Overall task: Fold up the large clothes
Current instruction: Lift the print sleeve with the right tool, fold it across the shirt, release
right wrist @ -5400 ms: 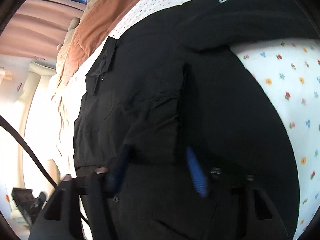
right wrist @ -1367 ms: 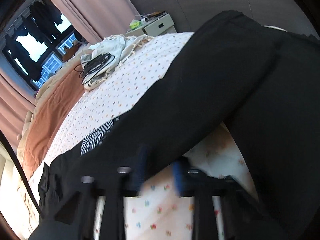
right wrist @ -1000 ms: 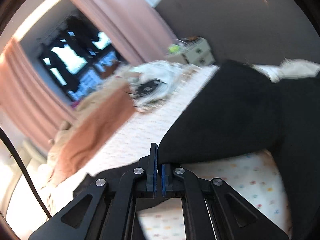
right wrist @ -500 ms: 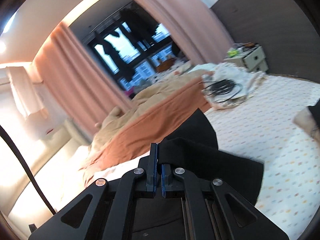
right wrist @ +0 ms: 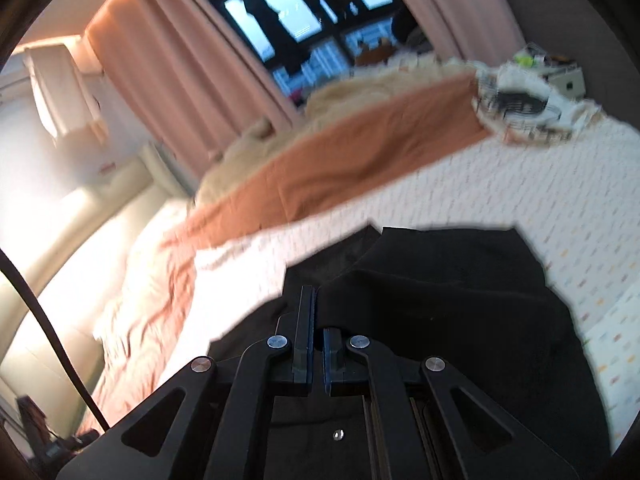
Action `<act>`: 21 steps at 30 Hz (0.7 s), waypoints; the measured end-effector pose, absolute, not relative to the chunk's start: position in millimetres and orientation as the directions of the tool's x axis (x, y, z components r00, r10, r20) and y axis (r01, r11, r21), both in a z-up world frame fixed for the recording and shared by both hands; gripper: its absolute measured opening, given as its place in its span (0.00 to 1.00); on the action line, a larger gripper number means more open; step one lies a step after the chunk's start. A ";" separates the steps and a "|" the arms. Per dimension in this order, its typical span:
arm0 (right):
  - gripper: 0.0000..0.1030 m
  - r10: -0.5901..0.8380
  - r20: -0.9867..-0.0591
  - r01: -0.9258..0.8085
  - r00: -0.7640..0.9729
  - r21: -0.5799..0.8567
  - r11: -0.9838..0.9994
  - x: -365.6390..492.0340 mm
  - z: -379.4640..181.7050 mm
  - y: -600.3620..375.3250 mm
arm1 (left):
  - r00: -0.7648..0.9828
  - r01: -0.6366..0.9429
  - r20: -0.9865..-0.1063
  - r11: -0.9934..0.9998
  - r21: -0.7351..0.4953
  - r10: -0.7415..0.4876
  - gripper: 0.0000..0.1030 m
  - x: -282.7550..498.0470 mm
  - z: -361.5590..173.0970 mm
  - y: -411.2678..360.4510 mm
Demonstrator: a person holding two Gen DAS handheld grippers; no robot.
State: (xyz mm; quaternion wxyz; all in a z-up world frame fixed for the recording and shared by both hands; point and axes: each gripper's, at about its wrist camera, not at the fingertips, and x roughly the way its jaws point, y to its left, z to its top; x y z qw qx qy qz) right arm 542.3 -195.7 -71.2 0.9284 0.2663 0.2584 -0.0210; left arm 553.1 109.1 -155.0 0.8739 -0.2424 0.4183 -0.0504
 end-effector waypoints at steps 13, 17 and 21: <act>0.61 0.254 -0.752 0.255 0.609 0.489 0.834 603.6 -139.5 -215.2 | 0.620 -0.135 -0.725 0.870 -0.474 -0.299 0.98 563.0 -166.1 106.3; 0.70 0.266 -0.792 0.241 0.549 0.455 0.857 599.9 -128.1 -222.3 | 0.620 -0.112 -0.724 0.880 -0.462 -0.302 0.98 561.7 -161.6 95.6; 0.70 0.308 -0.813 0.237 0.494 0.467 0.852 583.4 -114.0 -230.0 | 0.621 -0.104 -0.722 0.881 -0.461 -0.305 0.98 558.4 -158.7 91.5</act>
